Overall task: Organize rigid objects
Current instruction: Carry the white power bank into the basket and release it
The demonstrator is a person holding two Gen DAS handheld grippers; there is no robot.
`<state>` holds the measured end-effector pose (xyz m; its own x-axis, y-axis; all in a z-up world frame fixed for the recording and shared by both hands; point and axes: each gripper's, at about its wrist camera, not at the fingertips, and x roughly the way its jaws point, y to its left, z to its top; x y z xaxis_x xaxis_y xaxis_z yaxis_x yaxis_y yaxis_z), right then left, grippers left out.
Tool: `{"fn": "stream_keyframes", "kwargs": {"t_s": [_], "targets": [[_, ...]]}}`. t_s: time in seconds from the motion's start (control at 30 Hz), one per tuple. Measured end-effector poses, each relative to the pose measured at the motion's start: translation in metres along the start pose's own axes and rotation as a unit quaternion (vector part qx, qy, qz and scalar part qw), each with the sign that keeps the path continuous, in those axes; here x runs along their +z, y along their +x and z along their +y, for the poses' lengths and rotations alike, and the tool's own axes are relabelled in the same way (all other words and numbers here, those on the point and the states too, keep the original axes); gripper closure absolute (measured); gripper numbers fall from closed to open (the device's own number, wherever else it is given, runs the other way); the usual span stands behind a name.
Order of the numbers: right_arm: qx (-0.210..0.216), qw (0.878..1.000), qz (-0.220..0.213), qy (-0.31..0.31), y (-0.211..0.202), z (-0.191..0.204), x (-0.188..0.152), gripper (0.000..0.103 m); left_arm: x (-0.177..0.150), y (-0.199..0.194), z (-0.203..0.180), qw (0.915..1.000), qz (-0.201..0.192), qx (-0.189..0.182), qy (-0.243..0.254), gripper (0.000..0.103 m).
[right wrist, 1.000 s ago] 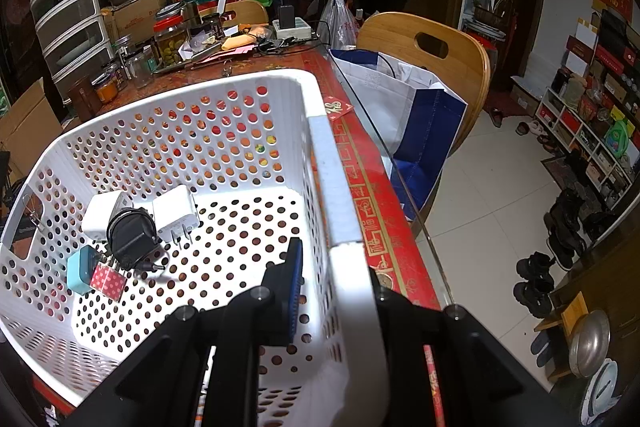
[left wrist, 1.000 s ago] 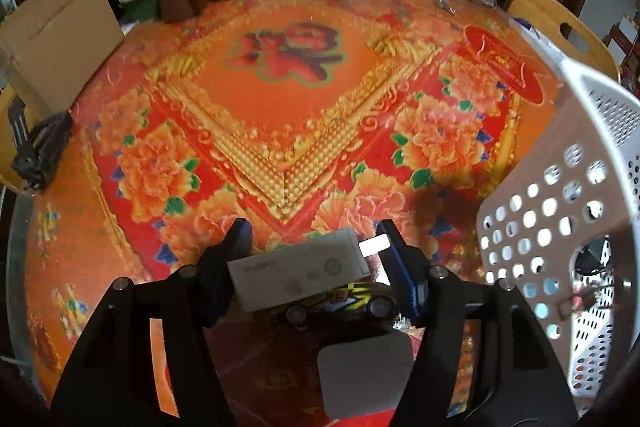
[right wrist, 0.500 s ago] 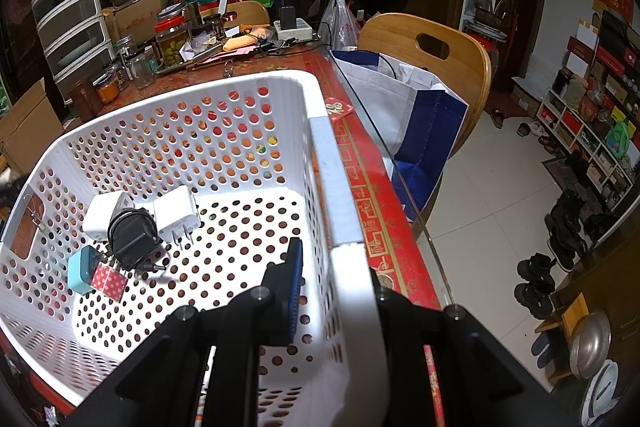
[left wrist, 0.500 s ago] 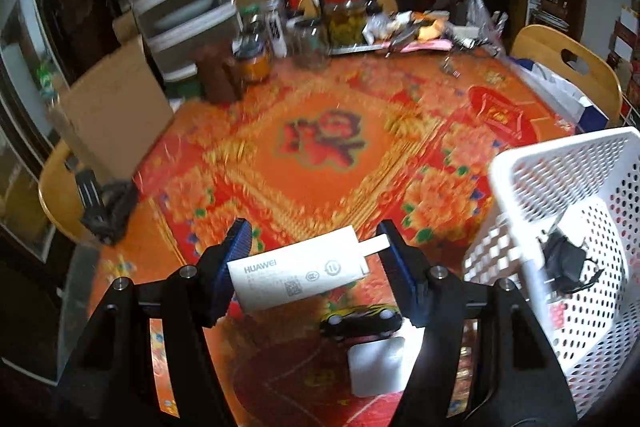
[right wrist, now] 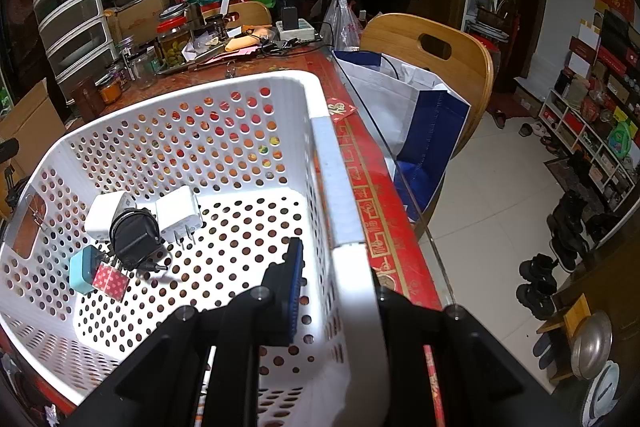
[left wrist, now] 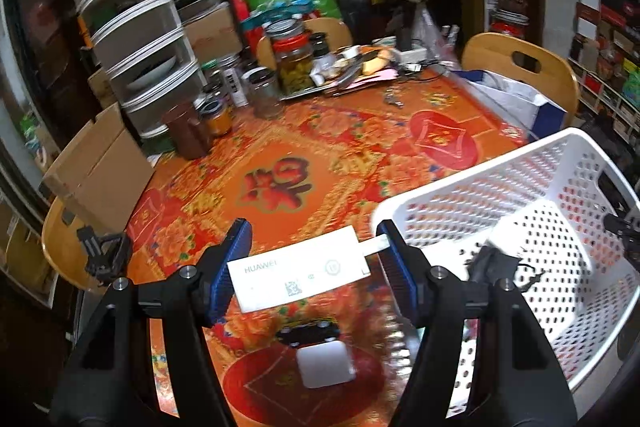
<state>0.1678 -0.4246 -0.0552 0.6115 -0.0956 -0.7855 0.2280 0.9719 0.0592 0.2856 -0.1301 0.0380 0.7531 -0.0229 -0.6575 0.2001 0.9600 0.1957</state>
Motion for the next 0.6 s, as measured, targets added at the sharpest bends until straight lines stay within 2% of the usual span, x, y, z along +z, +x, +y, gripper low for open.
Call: {"fn": "stream_keyframes", "kwargs": {"t_s": [0.27, 0.6], "targets": [[0.002, 1.0, -0.001, 0.0, -0.001, 0.001, 0.001, 0.087, 0.005, -0.012, -0.046, 0.9988, -0.006, -0.022, 0.043, 0.04], [0.003, 1.0, -0.001, 0.0, -0.001, 0.001, 0.001, 0.086, -0.007, 0.003, -0.11, 0.9916, 0.028, -0.073, 0.103, 0.04]]}}
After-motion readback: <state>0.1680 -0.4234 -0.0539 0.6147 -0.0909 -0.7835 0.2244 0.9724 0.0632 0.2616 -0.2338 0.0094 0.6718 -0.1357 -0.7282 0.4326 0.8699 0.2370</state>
